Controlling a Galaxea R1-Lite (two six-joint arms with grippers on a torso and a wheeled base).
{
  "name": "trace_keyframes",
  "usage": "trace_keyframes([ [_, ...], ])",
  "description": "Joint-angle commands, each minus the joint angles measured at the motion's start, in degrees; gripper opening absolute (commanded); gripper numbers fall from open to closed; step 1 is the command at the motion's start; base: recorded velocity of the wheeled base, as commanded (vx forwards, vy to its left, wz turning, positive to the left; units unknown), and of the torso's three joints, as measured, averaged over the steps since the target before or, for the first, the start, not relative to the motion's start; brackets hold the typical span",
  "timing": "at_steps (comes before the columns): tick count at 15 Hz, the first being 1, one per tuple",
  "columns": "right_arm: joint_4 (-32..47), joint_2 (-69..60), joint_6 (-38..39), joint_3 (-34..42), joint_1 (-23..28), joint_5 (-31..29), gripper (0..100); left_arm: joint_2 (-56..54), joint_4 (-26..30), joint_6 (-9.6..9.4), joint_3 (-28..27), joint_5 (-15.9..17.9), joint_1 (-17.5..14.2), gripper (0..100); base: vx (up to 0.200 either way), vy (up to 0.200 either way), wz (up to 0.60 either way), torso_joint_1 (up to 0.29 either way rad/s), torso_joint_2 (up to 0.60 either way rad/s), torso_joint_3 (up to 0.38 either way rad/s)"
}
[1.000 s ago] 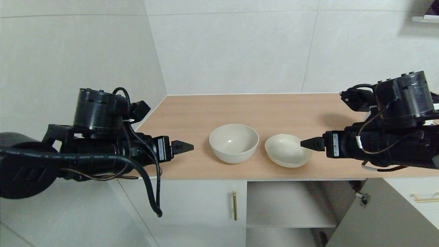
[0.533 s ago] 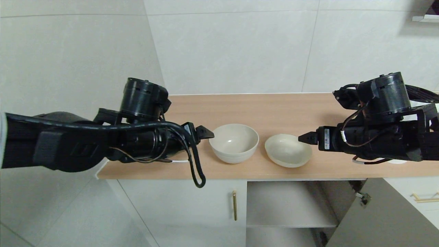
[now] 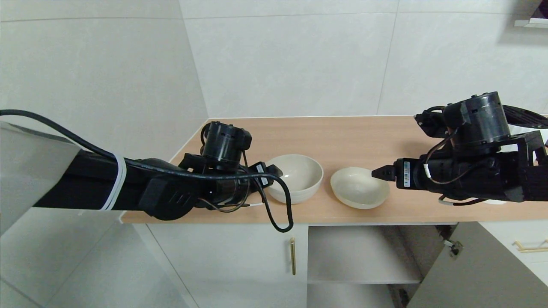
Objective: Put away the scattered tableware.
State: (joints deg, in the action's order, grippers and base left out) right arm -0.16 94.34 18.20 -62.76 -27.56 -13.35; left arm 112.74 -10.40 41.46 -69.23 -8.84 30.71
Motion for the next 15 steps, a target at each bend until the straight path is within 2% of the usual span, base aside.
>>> trace_keyframes([
  [1,0.0,-0.3,0.0,0.0,0.0,0.0,100,0.4,-0.1,0.02,0.0,0.0,0.0,100,0.0,0.0,0.0,0.0,0.0,0.0],
  [3,0.0,-0.4,0.0,0.0,0.0,0.0,100,0.5,0.0,0.02,0.1,0.0,0.1,100,0.0,0.0,0.0,0.0,0.0,0.0],
  [4,0.0,-0.4,-0.1,0.0,0.0,0.0,100,0.5,0.0,0.02,0.1,0.0,0.1,0,0.0,0.0,0.0,0.0,0.0,0.0],
  [12,0.1,0.1,0.0,-0.3,0.1,-0.4,100,-1.0,0.2,0.02,0.2,0.0,0.0,0,0.0,0.0,0.0,0.0,0.0,0.0],
  [15,0.0,3.0,-0.1,-0.7,0.1,-4.9,100,-2.4,0.4,-0.15,1.4,0.3,0.0,0,0.0,0.0,0.0,0.0,0.0,0.0],
])
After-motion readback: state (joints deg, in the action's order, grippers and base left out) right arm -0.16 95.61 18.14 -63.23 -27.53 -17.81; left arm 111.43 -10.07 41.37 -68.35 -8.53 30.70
